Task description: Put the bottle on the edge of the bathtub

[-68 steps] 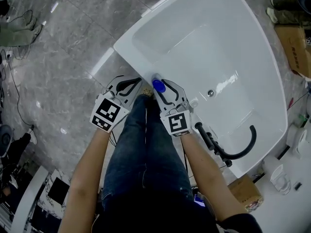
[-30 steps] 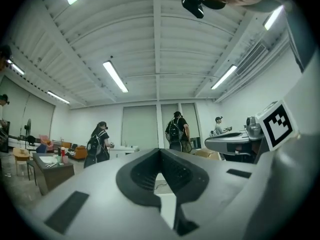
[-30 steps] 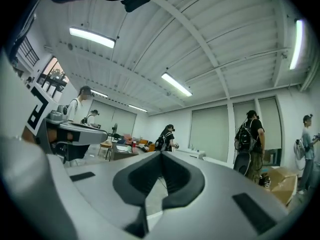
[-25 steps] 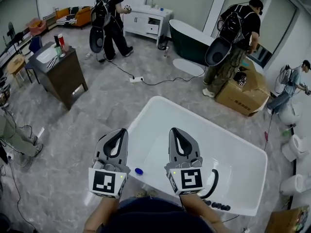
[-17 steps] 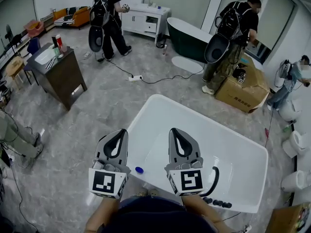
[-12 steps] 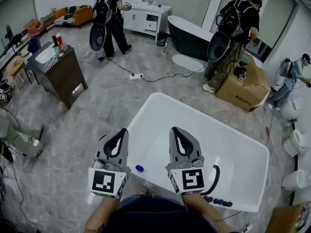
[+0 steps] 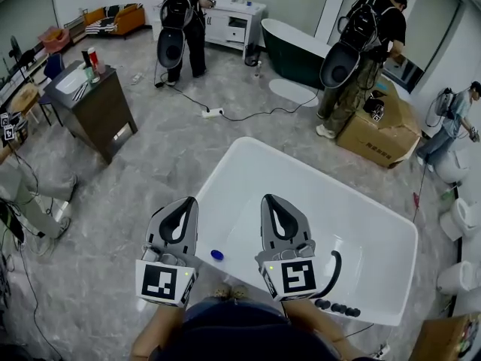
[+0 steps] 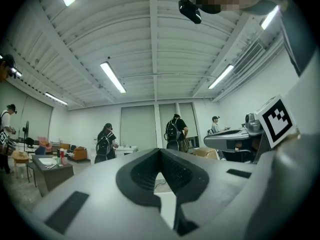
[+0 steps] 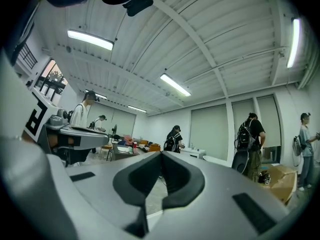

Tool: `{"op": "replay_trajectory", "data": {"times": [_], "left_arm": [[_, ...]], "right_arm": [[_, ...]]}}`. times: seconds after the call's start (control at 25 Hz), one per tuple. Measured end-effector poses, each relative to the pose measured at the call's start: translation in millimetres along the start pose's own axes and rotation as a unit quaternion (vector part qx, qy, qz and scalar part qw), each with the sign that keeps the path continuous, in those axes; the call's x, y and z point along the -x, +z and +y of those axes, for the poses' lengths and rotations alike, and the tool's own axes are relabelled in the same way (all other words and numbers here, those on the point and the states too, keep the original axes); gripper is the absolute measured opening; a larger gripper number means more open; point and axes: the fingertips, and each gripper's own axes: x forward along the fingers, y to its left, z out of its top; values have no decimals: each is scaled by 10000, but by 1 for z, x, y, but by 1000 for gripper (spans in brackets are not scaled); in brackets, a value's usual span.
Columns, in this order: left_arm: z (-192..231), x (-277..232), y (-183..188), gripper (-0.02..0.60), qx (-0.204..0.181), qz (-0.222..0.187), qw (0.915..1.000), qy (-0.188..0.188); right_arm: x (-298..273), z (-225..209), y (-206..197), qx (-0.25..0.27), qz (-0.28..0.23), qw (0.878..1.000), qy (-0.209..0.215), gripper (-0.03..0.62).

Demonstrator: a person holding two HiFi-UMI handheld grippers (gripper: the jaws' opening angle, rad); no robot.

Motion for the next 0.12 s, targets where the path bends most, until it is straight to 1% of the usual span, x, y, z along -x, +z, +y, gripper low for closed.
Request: {"op": "replay_trajectory", "data": {"times": [0.12], "left_arm": [[-1,4,-2,23,13,10,10000,18]], "right_arm": [[2,3,-1,-5,-10,10000,23,28]]}}
